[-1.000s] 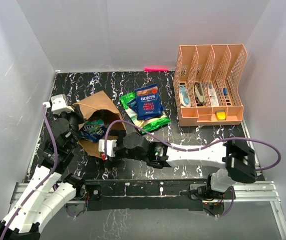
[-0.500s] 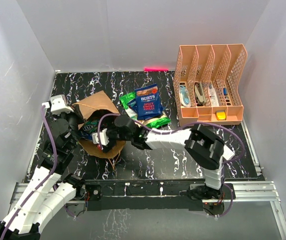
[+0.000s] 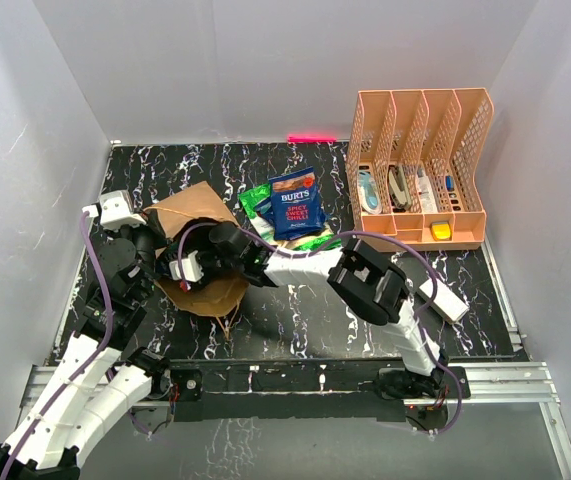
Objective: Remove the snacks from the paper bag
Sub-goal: Take out the snack from the paper bag.
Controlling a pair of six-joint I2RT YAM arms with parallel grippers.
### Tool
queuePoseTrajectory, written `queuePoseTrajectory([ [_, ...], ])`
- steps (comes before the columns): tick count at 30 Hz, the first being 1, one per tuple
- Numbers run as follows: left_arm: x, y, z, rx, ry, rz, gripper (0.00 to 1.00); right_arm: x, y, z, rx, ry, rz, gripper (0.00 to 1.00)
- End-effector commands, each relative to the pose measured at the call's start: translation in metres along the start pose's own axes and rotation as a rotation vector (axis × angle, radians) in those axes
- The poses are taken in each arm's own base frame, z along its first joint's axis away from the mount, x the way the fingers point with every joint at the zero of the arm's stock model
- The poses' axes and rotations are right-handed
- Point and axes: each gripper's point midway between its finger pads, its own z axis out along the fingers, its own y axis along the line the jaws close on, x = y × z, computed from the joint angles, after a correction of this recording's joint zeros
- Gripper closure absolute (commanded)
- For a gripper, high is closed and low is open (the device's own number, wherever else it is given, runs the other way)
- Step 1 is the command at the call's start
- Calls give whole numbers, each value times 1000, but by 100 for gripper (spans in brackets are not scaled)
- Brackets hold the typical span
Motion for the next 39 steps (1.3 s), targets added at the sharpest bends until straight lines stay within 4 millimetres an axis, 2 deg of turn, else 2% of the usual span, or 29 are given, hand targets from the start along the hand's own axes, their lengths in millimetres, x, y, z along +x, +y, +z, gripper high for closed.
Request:
queuePoseTrajectory([
  [1, -15, 2, -3, -16, -43, -26, 100, -3, -22, 8, 57, -20, 24, 42],
  [4, -15, 2, -3, -14, -43, -26, 100, 1, -28, 8, 68, 10, 38, 62],
  [9, -15, 2, -3, -12, -42, -28, 100, -13, -36, -4, 74, 1, 52, 91],
  [19, -12, 1, -1, -13, -32, -22, 100, -62, -42, -45, 128, -22, 76, 92],
  [25, -11, 0, 0, -11, -30, -20, 100, -84, -54, -83, 184, -47, 158, 92],
  [28, -10, 0, 0, -13, -26, -18, 100, -90, -52, -102, 184, -50, 185, 92],
  [29, -10, 0, 1, -12, -25, -17, 100, -96, -56, -115, 194, -60, 192, 92],
  [35, -8, -1, 2, -11, -19, -13, 100, -105, -40, -172, 191, -69, 289, 92],
  [39, -7, -2, 3, -12, -15, -10, 100, -122, -36, -222, 201, -110, 337, 92],
])
